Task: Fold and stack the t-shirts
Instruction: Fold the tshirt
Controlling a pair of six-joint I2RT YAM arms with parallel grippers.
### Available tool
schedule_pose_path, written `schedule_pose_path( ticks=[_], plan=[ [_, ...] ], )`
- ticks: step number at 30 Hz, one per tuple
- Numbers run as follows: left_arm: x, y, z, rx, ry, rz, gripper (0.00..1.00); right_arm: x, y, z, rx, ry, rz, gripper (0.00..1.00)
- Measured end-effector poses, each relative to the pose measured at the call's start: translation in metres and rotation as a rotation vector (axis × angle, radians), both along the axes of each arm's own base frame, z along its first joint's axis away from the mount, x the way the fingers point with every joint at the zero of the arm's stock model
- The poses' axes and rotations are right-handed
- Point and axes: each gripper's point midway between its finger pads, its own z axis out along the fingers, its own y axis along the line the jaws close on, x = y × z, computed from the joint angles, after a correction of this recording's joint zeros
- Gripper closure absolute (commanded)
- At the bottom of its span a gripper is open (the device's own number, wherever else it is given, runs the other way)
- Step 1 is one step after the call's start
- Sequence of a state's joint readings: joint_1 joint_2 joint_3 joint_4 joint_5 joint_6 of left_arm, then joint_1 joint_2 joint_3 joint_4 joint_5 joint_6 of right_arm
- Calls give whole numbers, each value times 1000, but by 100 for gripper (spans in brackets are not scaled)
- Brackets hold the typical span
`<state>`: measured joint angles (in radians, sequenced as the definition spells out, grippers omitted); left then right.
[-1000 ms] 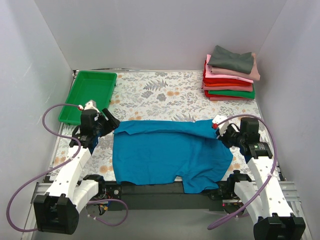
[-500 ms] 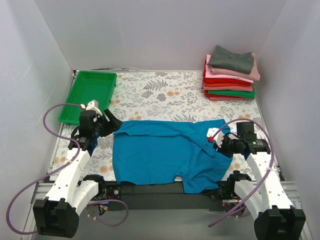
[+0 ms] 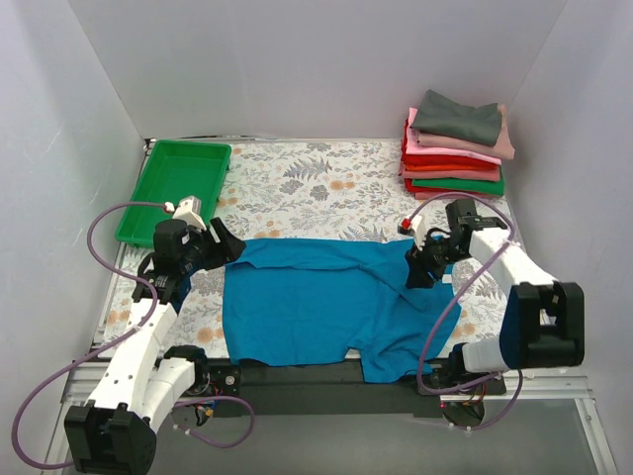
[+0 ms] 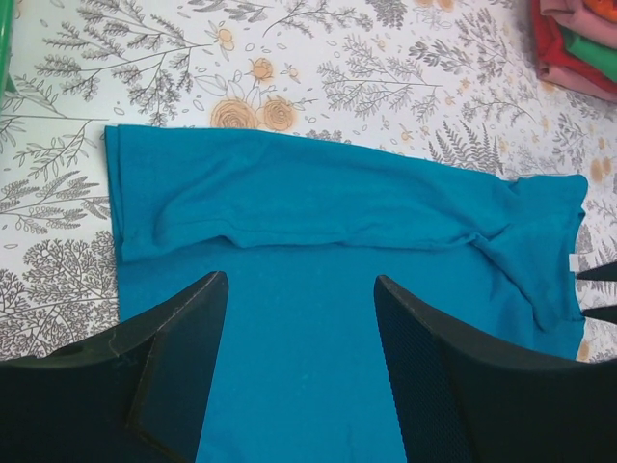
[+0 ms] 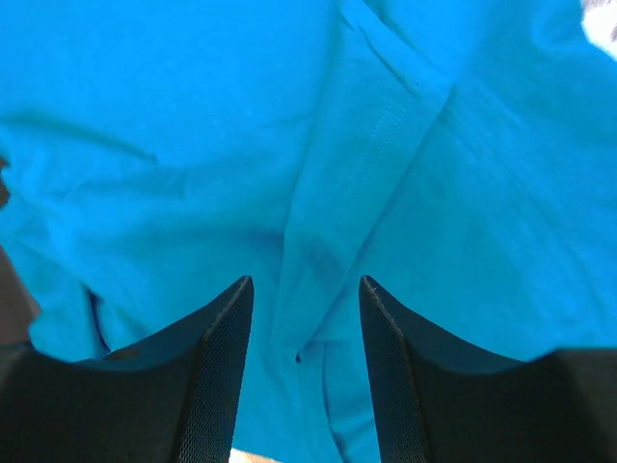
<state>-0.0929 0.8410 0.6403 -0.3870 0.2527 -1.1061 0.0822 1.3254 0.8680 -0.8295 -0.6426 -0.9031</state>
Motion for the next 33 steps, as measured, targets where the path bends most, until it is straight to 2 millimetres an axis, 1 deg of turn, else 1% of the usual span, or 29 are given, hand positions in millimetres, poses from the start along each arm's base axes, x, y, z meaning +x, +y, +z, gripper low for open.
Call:
schedule_pose_path(
  ticks=[3,5,9,11,16,20,23,24,29,33],
  plan=[
    [-1,-2,5,-2,-22,-19,39,8,2,-17,-10,99,-63,44],
    [-1,-3,6,-5,-30,-25,39,15,2,-22,-21,131,-99,44],
    [-3,-4,5,-6,-30,-32,39,34,4,-30,-26,164,-155,44],
    [-3,-4,5,-6,-32,-33,39,39,5,-35,-25,181,-169,43],
    [-2,-5,6,-6,-40,-37,39,37,8,-46,-34,230,-183,43],
    [-2,-5,6,-8,-40,-41,39,33,11,-49,-38,243,-177,46],
    [-2,-5,6,-7,-40,-41,39,30,15,-50,-40,248,-162,53],
    [-2,-5,6,-7,-40,-41,39,29,17,-50,-41,249,-155,57],
    [-3,-5,7,-8,-41,-40,39,19,25,-51,-46,259,-119,64],
    [-3,-5,7,-8,-41,-40,39,12,30,-46,-45,244,-94,70]
  ],
)
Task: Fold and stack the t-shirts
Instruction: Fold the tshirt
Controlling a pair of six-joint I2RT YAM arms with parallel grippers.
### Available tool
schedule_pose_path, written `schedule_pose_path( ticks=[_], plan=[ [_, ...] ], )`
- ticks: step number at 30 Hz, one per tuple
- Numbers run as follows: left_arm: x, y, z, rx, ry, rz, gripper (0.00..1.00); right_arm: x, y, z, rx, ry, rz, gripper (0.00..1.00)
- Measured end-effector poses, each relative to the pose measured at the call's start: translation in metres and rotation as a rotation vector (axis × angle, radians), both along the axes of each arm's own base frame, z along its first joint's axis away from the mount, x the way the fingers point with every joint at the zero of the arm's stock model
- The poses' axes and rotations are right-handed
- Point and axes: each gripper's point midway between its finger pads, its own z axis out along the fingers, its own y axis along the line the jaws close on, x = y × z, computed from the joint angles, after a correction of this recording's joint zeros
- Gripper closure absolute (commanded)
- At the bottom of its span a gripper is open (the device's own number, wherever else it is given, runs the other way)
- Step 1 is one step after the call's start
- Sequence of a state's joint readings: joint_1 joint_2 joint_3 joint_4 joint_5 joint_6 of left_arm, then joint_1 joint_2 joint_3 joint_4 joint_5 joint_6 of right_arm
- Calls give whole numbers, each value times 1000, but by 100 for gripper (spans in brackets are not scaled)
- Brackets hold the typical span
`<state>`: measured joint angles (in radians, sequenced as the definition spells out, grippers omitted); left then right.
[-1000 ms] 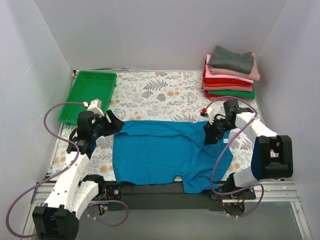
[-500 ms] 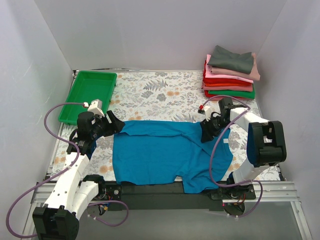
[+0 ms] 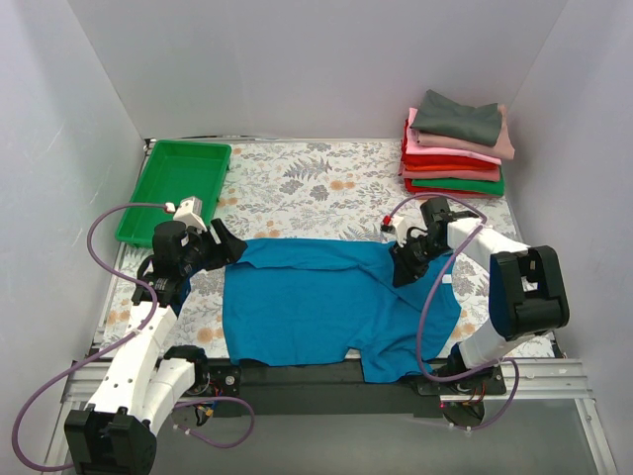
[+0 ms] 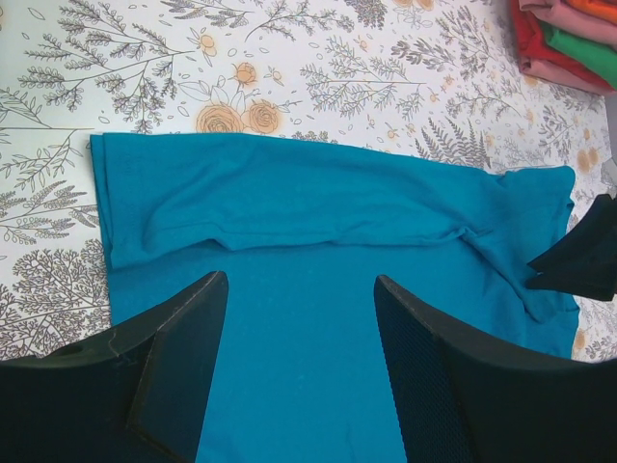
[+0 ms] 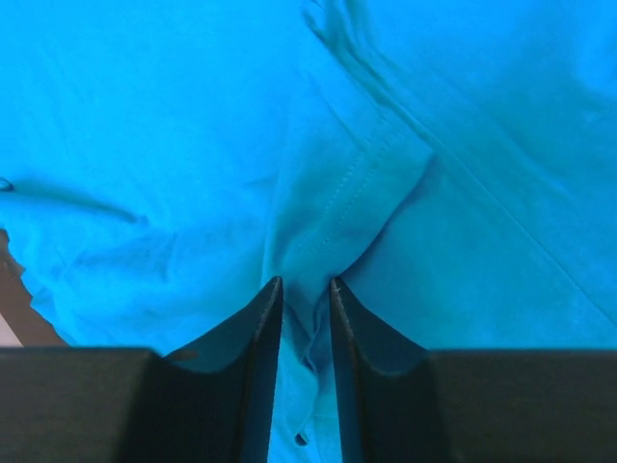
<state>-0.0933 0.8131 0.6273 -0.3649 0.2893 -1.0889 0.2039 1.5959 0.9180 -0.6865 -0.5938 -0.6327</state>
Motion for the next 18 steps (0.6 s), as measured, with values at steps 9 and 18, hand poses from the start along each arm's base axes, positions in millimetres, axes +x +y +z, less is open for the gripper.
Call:
schedule_pose_path(
  ticks=[9,18],
  plan=[
    [0,0,0,0,0,0,39,-8,13,17,6,-65,69,73],
    [0,0,0,0,0,0,39,-55,33,6,-21,-18,259,70]
  ],
)
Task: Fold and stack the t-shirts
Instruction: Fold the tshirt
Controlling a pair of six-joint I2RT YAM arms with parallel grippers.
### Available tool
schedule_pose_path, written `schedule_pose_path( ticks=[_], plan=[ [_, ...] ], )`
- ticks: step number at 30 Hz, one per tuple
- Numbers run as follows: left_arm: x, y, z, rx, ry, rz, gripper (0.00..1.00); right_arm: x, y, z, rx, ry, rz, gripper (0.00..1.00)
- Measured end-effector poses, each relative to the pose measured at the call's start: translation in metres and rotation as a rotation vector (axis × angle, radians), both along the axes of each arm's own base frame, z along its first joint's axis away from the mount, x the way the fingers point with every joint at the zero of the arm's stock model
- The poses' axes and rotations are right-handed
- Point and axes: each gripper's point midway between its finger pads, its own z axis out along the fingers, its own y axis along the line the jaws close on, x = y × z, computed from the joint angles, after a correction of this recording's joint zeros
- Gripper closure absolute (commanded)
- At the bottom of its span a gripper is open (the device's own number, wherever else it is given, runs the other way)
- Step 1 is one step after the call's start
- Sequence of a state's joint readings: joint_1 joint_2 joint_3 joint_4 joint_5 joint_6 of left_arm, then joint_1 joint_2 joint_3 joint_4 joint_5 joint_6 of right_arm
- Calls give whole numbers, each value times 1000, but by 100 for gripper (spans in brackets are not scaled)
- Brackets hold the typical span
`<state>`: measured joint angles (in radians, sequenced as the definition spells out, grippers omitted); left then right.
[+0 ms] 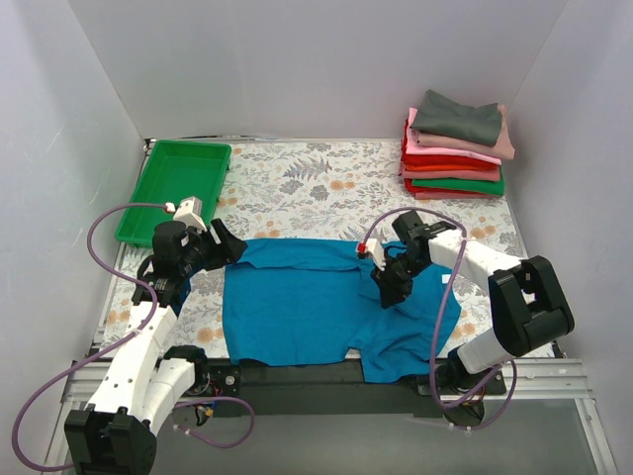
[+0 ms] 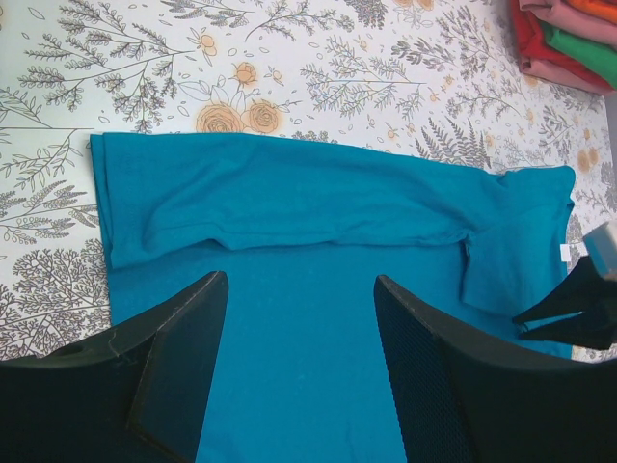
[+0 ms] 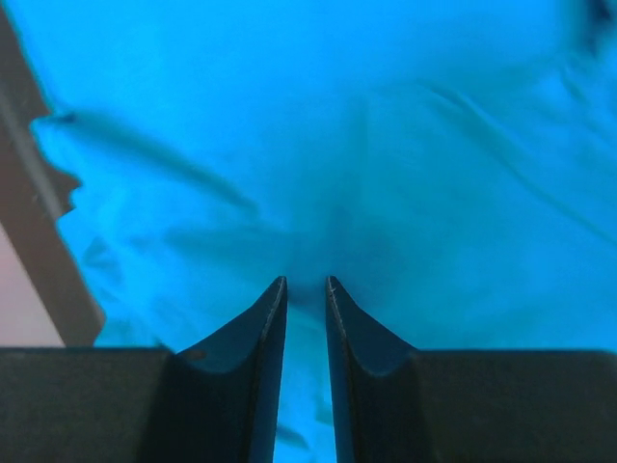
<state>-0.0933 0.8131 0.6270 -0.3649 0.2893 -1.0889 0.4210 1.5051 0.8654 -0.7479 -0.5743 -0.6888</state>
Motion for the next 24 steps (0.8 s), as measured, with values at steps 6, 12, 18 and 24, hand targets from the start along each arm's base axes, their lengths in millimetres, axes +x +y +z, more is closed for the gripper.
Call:
schedule_pose_path(
  ticks=[6,12,18,24],
  plan=[
    [0,0,0,0,0,0,39,-25,13,1,-8,-6,145,65],
    [0,0,0,0,0,0,39,-37,10,8,-5,-11,204,61],
    [0,0,0,0,-1,1,39,-37,8,21,15,-59,210,59],
    [0,0,1,0,-3,1,39,-18,-3,32,57,-92,118,59]
  ],
)
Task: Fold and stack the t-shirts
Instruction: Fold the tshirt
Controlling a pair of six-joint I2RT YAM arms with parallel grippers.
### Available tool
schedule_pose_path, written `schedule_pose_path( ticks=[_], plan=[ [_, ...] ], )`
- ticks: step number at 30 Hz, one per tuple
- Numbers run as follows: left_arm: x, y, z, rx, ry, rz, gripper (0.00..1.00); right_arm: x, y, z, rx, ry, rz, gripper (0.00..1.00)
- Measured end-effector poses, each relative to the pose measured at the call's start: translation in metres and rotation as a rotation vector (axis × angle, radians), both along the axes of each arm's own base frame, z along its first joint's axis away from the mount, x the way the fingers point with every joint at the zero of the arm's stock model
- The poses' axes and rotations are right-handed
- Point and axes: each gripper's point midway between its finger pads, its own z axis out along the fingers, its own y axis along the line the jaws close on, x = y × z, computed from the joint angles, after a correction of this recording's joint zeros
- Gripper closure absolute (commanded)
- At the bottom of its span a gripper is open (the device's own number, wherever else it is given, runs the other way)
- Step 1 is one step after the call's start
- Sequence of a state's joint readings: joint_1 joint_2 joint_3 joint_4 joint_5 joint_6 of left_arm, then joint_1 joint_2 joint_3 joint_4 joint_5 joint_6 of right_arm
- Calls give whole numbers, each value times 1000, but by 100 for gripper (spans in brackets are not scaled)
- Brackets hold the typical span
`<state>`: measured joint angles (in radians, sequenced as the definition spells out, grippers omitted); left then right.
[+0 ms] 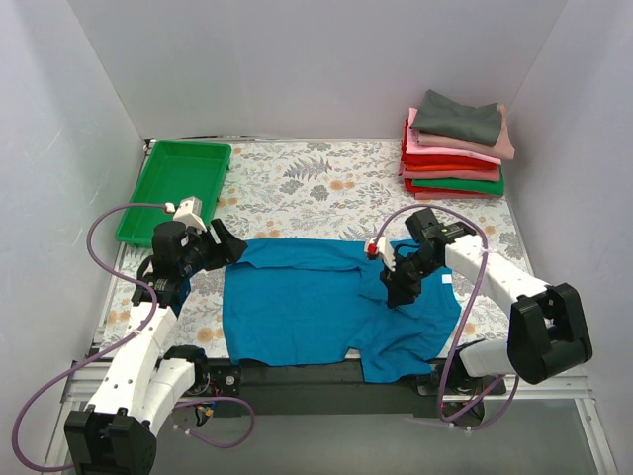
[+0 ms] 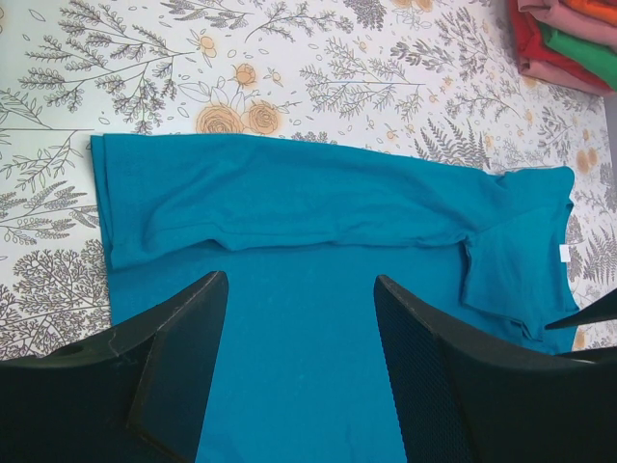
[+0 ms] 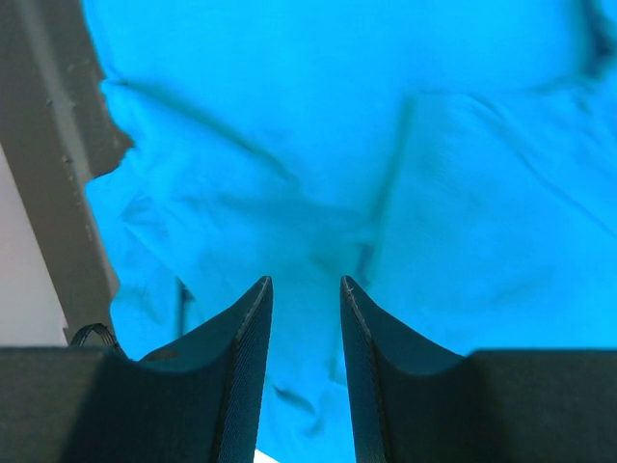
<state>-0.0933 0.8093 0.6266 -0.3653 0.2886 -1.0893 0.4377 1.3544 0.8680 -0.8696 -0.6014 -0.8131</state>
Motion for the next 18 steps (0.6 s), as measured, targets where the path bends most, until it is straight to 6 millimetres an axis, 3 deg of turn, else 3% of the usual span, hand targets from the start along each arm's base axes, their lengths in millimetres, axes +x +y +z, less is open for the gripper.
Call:
schedule_pose_path(
  ticks=[10,18],
  plan=[
    [-1,0,-2,0,5,0,39,25,-18,21,108,-43,-153,59],
    [-1,0,-3,1,5,0,39,37,-28,25,156,-47,-222,59]
  ],
)
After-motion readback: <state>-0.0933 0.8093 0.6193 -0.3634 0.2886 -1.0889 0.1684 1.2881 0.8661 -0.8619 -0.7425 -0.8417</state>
